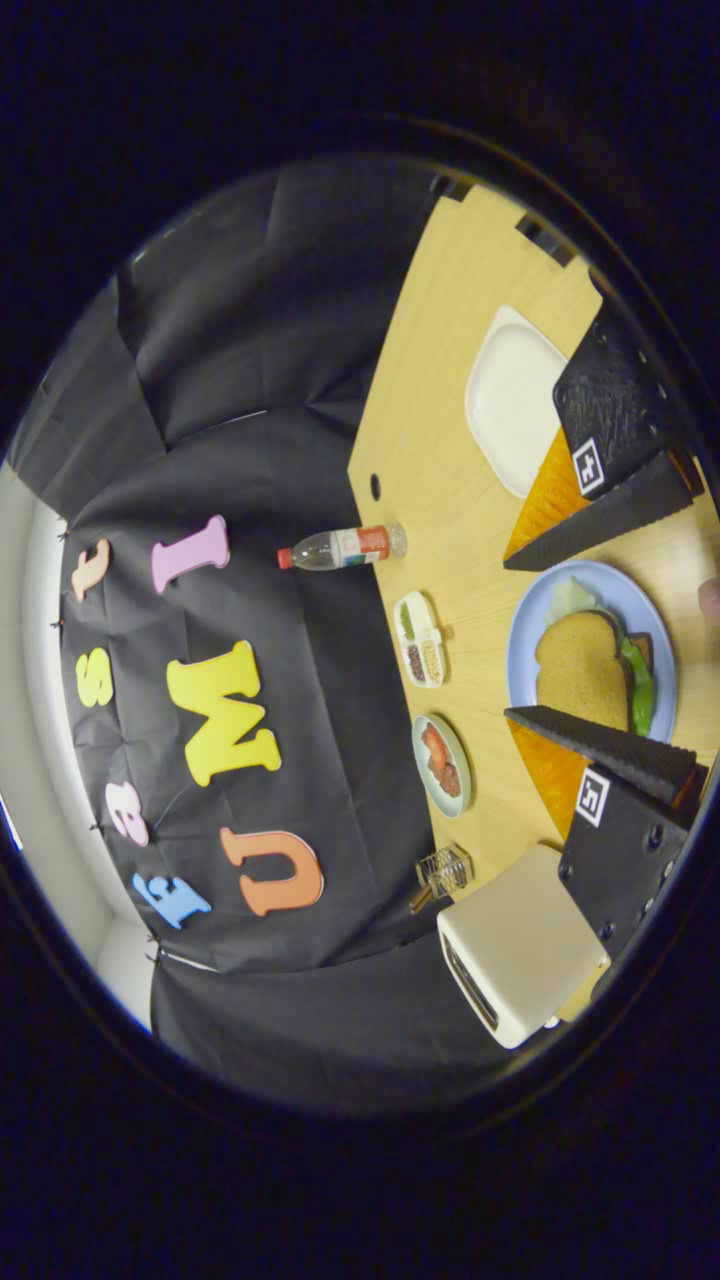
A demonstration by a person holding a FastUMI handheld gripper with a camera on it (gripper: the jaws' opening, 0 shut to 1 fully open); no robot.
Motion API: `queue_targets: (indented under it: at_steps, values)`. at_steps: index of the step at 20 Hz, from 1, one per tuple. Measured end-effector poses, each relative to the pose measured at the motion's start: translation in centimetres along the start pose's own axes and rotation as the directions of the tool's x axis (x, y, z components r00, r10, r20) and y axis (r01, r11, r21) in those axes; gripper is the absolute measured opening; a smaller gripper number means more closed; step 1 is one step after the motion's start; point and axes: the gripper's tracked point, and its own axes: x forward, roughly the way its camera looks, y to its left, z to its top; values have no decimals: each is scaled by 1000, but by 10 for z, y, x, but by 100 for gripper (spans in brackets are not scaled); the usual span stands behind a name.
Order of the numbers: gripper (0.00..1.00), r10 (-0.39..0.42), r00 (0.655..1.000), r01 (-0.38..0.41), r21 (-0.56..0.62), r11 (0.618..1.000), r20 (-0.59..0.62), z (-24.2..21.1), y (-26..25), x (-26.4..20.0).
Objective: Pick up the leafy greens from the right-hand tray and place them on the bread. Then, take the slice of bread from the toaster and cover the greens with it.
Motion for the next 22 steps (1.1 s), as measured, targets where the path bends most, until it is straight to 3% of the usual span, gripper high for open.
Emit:
queue_targets:
  at_steps: [2, 3, 13, 17, 22]
  values:
    - [95, 8, 999, -6, -47, 999, 51, 25, -6, -14]
    - [96, 11, 997, -4, -89, 996, 74, 38, -9, -23]
    - [95, 145, 961, -94, -216, 972, 234, 157, -20, -111]
    - [95, 237, 949, -195, -204, 959, 206, 166, -9, -132]
    - [95, 265, 941, -215, -233, 948, 210, 184, -27, -147]
